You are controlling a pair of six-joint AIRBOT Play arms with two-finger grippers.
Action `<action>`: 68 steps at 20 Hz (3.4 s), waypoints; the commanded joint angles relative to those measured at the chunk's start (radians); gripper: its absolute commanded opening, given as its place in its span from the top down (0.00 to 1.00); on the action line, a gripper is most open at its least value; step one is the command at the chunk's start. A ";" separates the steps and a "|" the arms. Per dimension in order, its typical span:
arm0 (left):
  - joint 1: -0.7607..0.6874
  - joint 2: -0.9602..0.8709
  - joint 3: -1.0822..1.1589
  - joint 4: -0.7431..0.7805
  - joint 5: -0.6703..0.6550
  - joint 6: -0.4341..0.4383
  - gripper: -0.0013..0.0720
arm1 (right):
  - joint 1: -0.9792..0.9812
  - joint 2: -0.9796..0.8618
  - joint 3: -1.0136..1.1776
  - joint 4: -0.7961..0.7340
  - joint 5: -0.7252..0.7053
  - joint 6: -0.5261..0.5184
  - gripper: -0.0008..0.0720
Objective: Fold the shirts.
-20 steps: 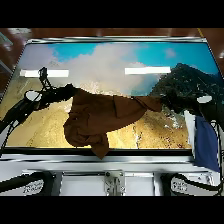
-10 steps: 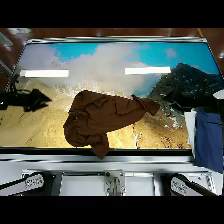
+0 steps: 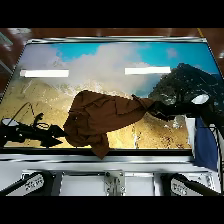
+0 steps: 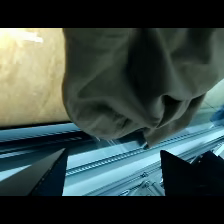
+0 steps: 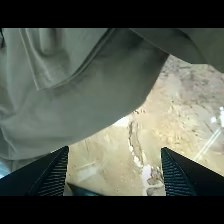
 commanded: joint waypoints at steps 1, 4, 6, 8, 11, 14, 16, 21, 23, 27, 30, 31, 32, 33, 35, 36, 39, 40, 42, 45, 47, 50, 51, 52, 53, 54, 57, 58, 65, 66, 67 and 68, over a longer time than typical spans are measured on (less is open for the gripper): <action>-0.091 -0.005 -0.091 -0.045 0.099 0.030 0.07 | 0.045 -0.067 -0.006 0.059 -0.028 0.003 0.06; -0.127 -0.034 -0.092 -0.044 0.129 0.032 0.07 | 0.094 -0.118 -0.006 0.059 -0.053 0.000 0.06; -0.124 -0.042 -0.092 -0.021 0.137 0.039 0.11 | 0.141 -0.151 -0.006 0.060 -0.087 0.001 0.06; -0.124 -0.050 -0.092 -0.011 0.138 0.039 0.19 | 0.179 -0.177 -0.006 0.059 -0.118 0.001 0.06; -0.144 -0.098 -0.092 -0.018 0.171 0.038 0.19 | 0.185 -0.202 -0.006 0.058 -0.127 0.001 0.06; -0.168 -0.165 -0.092 -0.040 0.206 0.034 0.34 | 0.194 -0.206 -0.006 0.059 -0.175 0.024 0.06; -0.168 -0.177 -0.092 -0.084 0.247 0.029 0.65 | 0.211 -0.206 -0.006 0.056 -0.208 0.023 0.06; -0.168 -0.164 -0.044 -0.146 0.260 0.092 0.94 | 0.222 -0.214 -0.006 0.051 -0.246 0.029 0.06; -0.168 -0.143 -0.014 -0.146 0.260 0.092 0.94 | 0.223 -0.237 -0.006 0.055 -0.238 0.045 0.06; -0.168 -0.092 0.034 -0.146 0.255 0.092 0.94 | 0.253 -0.275 -0.006 0.071 -0.242 0.040 0.83; -0.168 -0.046 0.092 -0.146 0.221 0.127 0.94 | 0.258 -0.260 0.034 0.071 -0.187 -0.025 0.90; -0.168 -0.018 0.126 -0.145 0.219 0.129 0.94 | 0.256 -0.237 0.069 0.050 -0.151 -0.053 0.90; -0.167 0.022 0.179 -0.142 0.219 0.129 0.94 | 0.256 -0.203 0.109 0.029 -0.121 -0.063 0.90; -0.164 0.066 0.251 -0.142 0.219 0.121 0.94 | 0.254 -0.156 0.166 0.001 -0.093 -0.066 0.90; -0.153 0.160 0.441 -0.146 0.218 0.087 0.94 | 0.245 -0.045 0.308 -0.035 -0.025 -0.076 0.90; -0.151 0.215 0.578 -0.146 0.219 0.075 0.94 | 0.238 0.014 0.391 -0.039 0.023 -0.075 0.90; -0.138 0.334 1.019 -0.137 0.267 0.066 0.94 | 0.217 0.188 0.674 -0.096 0.173 0.019 0.90; -0.126 0.361 1.160 -0.112 0.309 0.029 0.94 | 0.212 0.234 0.753 -0.145 0.202 0.086 0.90; -0.100 0.393 1.384 -0.019 0.349 -0.041 0.94 | 0.212 0.313 0.869 -0.269 0.270 0.166 0.90; -0.080 0.421 1.543 0.148 0.345 -0.147 0.94 | 0.212 0.383 0.903 -0.361 0.443 0.255 0.90; -0.080 0.439 1.534 0.213 0.307 -0.150 0.94 | 0.214 0.377 0.902 -0.356 0.602 0.267 0.90; -0.079 0.433 1.465 0.253 0.168 -0.149 0.94 | 0.215 0.322 0.901 -0.337 0.750 0.267 0.90; -0.080 0.431 1.413 0.262 0.133 -0.149 0.94 | 0.215 0.296 0.896 -0.335 0.764 0.267 0.90; -0.080 0.431 1.357 0.267 0.114 -0.148 0.94 | 0.215 0.275 0.872 -0.330 0.759 0.267 0.90; -0.080 0.431 1.288 0.267 0.107 -0.148 0.94 | 0.215 0.255 0.833 -0.321 0.748 0.266 0.90; -0.080 0.431 1.222 0.267 0.109 -0.147 0.94 | 0.216 0.233 0.772 -0.310 0.727 0.262 0.90; -0.081 0.426 1.001 0.265 0.144 -0.143 0.94 | 0.216 0.162 0.537 -0.284 0.595 0.216 0.90; -0.081 0.425 0.928 0.261 0.167 -0.137 0.94 | 0.215 0.124 0.457 -0.286 0.519 0.183 0.90; -0.221 0.374 0.422 0.156 0.460 -0.130 0.94 | 0.214 -0.236 0.365 -0.247 -0.136 0.142 0.89; -0.252 0.360 0.378 0.156 0.509 -0.130 0.94 | 0.214 -0.261 0.365 -0.223 -0.198 0.174 0.89; -0.275 0.344 0.352 0.156 0.536 -0.130 0.94 | 0.215 -0.277 0.365 -0.183 -0.235 0.177 0.88; -0.294 0.327 0.343 0.157 0.542 -0.130 0.94 | 0.214 -0.280 0.365 -0.172 -0.258 0.175 0.75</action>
